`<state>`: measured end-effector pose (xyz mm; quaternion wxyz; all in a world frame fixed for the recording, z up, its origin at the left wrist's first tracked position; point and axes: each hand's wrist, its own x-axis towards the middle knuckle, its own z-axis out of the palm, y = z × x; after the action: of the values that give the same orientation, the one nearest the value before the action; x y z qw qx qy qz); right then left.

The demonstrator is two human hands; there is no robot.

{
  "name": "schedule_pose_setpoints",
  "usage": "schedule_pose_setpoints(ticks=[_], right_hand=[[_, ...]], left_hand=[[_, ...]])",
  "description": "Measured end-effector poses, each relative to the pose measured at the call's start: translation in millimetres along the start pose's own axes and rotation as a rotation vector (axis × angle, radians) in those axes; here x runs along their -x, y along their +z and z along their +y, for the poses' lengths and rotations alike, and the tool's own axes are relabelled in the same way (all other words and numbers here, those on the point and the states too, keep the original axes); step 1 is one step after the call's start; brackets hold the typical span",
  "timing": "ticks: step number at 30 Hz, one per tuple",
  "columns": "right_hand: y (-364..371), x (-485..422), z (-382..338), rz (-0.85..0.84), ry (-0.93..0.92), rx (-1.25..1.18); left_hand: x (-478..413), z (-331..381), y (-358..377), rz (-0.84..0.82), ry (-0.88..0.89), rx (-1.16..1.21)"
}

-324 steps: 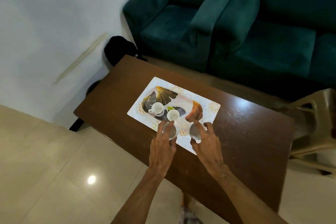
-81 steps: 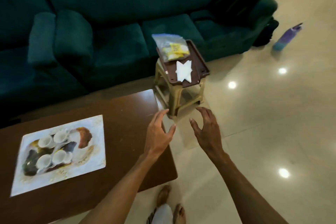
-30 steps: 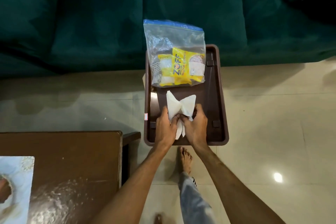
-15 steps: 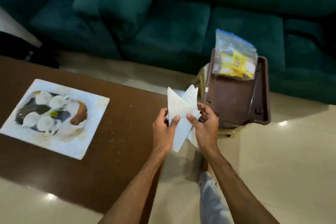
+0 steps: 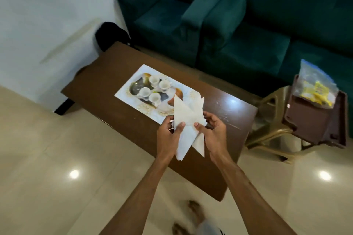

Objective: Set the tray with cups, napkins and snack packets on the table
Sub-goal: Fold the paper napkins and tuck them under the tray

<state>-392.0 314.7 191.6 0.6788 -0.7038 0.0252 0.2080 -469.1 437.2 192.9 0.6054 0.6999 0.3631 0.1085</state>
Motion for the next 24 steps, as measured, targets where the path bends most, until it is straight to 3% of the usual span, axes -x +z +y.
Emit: schedule_pose_setpoints(ticks=[8, 15, 24], right_hand=[[158, -23, 32, -0.039, 0.058, -0.037], [273, -73, 51, -0.055, 0.221, -0.21], [310, -135, 44, 0.013, 0.311, -0.27]], left_hand=[[-80, -40, -132, 0.071, 0.022, 0.048], [-178, -73, -214, 0.071, -0.044, 0.066], [-275, -62, -224, -0.082, -0.148, 0.066]])
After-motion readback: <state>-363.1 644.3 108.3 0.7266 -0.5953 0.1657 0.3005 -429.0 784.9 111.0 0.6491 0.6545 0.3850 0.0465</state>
